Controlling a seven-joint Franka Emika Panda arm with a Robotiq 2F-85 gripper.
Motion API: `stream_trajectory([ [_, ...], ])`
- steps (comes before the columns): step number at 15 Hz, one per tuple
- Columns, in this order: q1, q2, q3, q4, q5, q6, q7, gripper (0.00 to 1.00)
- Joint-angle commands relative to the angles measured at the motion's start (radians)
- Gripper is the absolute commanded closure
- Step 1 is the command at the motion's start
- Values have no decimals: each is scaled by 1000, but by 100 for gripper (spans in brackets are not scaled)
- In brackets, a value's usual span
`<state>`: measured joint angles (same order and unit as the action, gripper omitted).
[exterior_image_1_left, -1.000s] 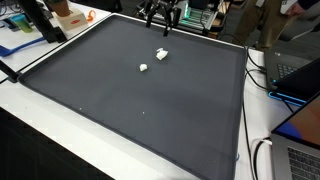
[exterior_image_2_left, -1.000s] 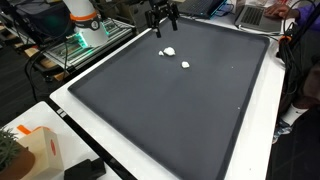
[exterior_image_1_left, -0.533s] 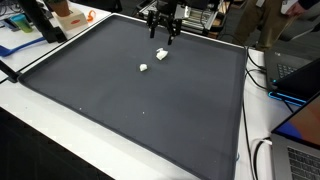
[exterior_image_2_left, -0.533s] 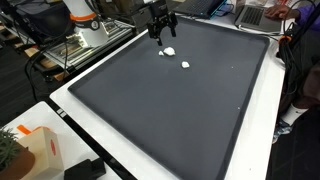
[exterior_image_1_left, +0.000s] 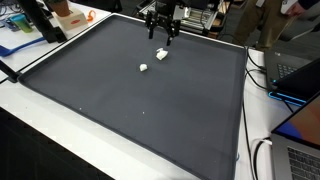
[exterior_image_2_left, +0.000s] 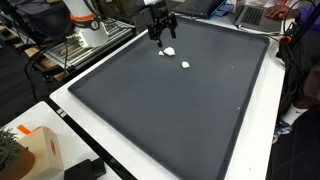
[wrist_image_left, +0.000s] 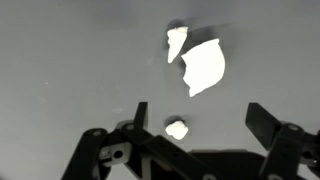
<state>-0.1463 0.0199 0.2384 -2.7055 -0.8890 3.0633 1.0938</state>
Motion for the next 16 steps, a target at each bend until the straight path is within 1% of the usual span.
stream_trajectory([
  [1, -3, -38, -8, 10, -47, 4, 60, 0],
  [6, -12, -66, -7, 34, -106, 7, 124, 0],
  [8, -20, -87, -6, 44, -157, 1, 189, 0],
  [9, -7, -59, -5, 48, -95, 0, 122, 0],
  [13, -7, -60, -4, 51, -100, 0, 130, 0],
  [16, -5, -36, -8, 64, -62, -4, 101, 0],
])
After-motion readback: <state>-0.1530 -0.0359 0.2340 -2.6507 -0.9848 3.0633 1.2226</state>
